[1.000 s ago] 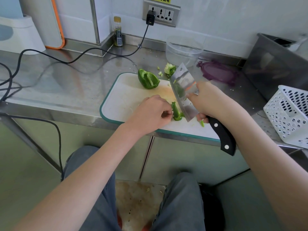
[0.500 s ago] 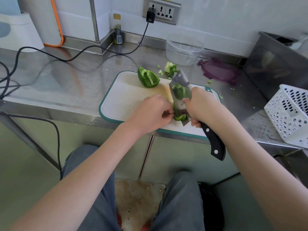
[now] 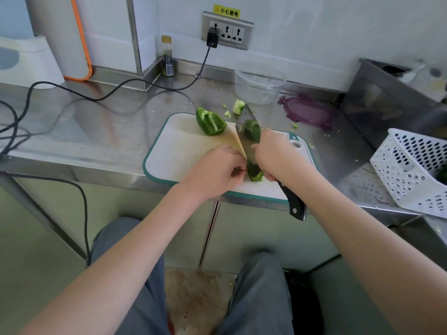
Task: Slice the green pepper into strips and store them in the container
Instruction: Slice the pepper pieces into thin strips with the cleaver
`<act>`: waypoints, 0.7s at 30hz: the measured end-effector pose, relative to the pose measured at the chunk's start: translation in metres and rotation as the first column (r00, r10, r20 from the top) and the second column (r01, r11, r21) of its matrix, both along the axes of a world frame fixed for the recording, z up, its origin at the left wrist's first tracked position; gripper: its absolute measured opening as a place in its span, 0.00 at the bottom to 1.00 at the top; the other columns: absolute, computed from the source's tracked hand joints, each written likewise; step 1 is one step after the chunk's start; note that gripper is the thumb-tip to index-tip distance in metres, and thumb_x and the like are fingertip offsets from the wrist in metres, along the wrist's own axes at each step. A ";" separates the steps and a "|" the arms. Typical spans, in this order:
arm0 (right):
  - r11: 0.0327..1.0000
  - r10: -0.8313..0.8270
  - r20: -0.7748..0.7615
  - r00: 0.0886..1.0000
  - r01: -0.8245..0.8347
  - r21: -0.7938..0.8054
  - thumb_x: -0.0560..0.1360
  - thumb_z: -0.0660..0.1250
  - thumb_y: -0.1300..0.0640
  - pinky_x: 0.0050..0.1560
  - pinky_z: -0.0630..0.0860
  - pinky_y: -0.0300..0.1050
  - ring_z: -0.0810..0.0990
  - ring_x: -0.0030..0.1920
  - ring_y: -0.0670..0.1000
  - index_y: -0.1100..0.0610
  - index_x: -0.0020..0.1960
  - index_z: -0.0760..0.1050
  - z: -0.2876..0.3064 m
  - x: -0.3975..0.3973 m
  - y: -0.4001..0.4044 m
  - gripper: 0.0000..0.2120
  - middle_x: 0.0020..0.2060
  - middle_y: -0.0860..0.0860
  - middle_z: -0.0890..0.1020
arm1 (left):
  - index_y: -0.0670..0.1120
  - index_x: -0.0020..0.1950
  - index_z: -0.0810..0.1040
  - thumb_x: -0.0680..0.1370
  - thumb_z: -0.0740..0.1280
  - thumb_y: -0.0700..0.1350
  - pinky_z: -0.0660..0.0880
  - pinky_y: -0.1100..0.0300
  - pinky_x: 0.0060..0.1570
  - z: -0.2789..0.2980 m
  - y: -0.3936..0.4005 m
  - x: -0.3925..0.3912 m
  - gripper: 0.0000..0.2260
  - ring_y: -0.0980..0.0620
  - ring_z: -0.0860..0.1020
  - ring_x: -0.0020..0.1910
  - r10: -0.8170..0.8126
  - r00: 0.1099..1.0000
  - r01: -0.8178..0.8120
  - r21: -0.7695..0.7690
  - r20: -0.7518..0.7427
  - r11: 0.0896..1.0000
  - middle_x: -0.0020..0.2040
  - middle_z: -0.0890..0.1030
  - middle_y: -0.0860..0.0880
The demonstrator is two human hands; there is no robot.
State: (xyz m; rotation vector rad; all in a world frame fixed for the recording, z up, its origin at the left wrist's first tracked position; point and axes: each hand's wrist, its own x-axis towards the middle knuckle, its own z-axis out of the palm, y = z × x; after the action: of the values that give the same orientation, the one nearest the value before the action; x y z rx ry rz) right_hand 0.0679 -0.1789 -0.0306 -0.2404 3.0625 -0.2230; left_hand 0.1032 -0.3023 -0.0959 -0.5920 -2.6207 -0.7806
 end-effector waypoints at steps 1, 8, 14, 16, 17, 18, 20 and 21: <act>0.999 -0.022 0.012 1.000 0.023 -0.044 0.79 0.60 0.60 0.17 0.65 0.39 0.66 0.25 0.50 0.61 0.53 0.69 0.000 0.001 0.002 0.05 0.29 0.53 0.67 | 0.44 0.42 0.82 0.70 0.64 0.43 0.74 0.51 0.47 0.000 0.000 0.000 0.08 0.48 0.75 0.46 -0.013 1.000 0.013 0.000 -0.005 1.000 0.41 0.82 0.49; 0.969 -0.001 0.018 1.000 0.005 -0.246 0.79 0.55 0.58 0.11 0.60 0.28 0.67 0.11 0.38 0.53 0.33 0.60 -0.002 -0.004 0.015 0.16 0.29 0.52 0.72 | 0.45 0.47 0.84 0.70 0.65 0.45 0.76 0.54 0.48 0.000 0.005 0.009 0.11 0.48 0.79 0.46 -0.076 0.997 0.075 0.046 0.008 0.996 0.44 0.84 0.49; 0.962 0.002 0.038 0.999 0.008 -0.273 0.79 0.55 0.58 0.11 0.61 0.29 0.71 0.13 0.43 0.53 0.32 0.59 -0.001 -0.002 0.017 0.17 0.28 0.52 0.72 | 0.42 0.43 0.82 0.72 0.70 0.46 0.76 0.50 0.42 -0.004 0.020 0.011 0.08 0.45 0.77 0.45 0.020 0.999 -0.018 0.079 -0.025 0.997 0.41 0.82 0.45; 0.962 0.012 0.036 0.999 -0.002 -0.272 0.80 0.55 0.58 0.12 0.62 0.29 0.72 0.15 0.45 0.53 0.32 0.59 0.001 -0.001 0.016 0.17 0.28 0.52 0.72 | 0.41 0.42 0.81 0.72 0.70 0.45 0.75 0.50 0.41 -0.003 0.021 0.010 0.07 0.46 0.76 0.44 0.041 0.999 -0.038 0.097 -0.033 0.995 0.40 0.81 0.45; 0.962 0.018 0.037 0.999 -0.007 -0.273 0.79 0.55 0.58 0.12 0.61 0.28 0.71 0.14 0.43 0.53 0.32 0.59 0.002 0.001 0.016 0.17 0.28 0.52 0.72 | 0.41 0.42 0.81 0.72 0.70 0.45 0.75 0.50 0.41 -0.003 0.021 0.010 0.07 0.46 0.76 0.43 0.045 0.999 -0.042 0.092 -0.030 0.995 0.40 0.81 0.45; 0.964 0.028 0.037 0.999 -0.017 -0.265 0.79 0.55 0.58 0.11 0.61 0.28 0.70 0.13 0.43 0.53 0.33 0.59 0.003 0.003 0.016 0.16 0.28 0.52 0.71 | 0.41 0.43 0.81 0.72 0.70 0.45 0.75 0.50 0.41 -0.003 0.021 0.010 0.07 0.46 0.76 0.44 0.043 0.999 -0.041 0.085 -0.028 0.996 0.41 0.80 0.45; 0.974 0.041 0.031 0.999 -0.033 -0.224 0.80 0.54 0.59 0.10 0.58 0.28 0.70 0.15 0.44 0.56 0.36 0.62 0.002 0.011 0.020 0.13 0.29 0.52 0.71 | 0.41 0.43 0.81 0.72 0.70 0.43 0.75 0.50 0.42 -0.004 0.020 0.010 0.06 0.46 0.76 0.44 0.030 0.999 -0.027 0.080 -0.027 0.996 0.41 0.80 0.45; 0.980 0.047 0.025 0.999 -0.041 -0.196 0.80 0.54 0.59 0.09 0.58 0.29 0.71 0.18 0.46 0.57 0.41 0.63 0.001 0.015 0.023 0.09 0.30 0.52 0.71 | 0.41 0.43 0.81 0.71 0.70 0.43 0.75 0.50 0.42 -0.004 0.019 0.010 0.06 0.46 0.76 0.44 0.020 0.999 -0.018 0.080 -0.029 0.997 0.40 0.80 0.44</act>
State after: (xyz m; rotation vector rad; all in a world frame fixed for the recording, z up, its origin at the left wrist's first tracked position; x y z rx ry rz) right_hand 0.0832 -0.1561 -0.0295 -0.3111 3.0025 -0.5213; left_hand 0.1131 -0.2835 -0.0999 -0.5514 -2.5515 -0.8596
